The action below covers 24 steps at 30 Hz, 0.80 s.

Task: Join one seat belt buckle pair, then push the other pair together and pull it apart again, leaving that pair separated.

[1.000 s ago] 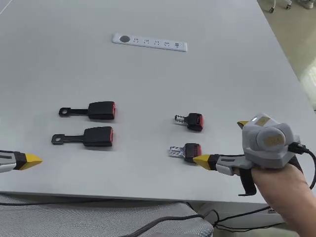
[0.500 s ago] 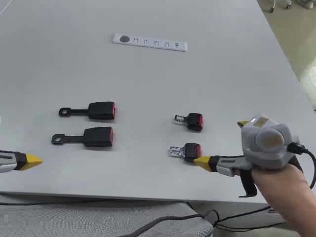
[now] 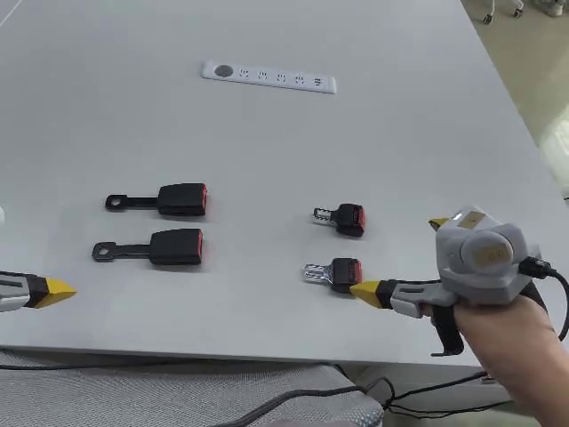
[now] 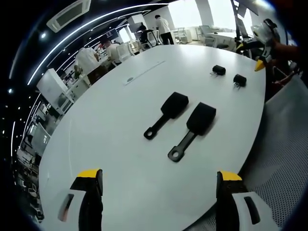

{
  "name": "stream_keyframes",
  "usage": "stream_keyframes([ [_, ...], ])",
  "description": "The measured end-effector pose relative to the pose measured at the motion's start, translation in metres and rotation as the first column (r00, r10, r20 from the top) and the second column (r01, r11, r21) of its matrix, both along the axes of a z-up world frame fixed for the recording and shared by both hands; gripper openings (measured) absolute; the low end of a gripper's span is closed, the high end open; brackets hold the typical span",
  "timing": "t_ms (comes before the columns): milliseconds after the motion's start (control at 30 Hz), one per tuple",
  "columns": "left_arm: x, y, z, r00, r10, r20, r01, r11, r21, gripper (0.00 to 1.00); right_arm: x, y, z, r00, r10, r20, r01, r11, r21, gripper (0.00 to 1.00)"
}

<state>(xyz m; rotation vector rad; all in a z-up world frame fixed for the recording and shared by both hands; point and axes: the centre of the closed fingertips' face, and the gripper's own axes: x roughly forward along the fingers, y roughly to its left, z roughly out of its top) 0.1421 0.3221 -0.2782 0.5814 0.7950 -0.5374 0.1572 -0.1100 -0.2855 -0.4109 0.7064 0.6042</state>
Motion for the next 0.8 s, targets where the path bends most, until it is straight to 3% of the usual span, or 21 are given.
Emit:
stream_keyframes([
  [400,-0.0013,-0.004,-0.0027,1.0,-0.021,-0.01,0.021,1.0,0.009,0.99,-0.0017,0.0051,-0.0008,1.0,0.029,0.0,-0.029,0.999,-0.017,0.98],
  [633,-0.0013,-0.0075,-0.0011,1.0,-0.015,-0.008,0.015,1.0,-0.017,0.99,-0.0013,0.0047,-0.0002,1.0,0.022,-0.005,-0.022,1.0,-0.007,0.95],
  [800,-0.0007,-0.0082,-0.0008,1.0,-0.019,-0.008,0.019,1.0,-0.011,0.99,-0.0003,0.0065,-0.0009,1.0,0.022,-0.01,-0.022,1.0,-0.005,0.95],
])
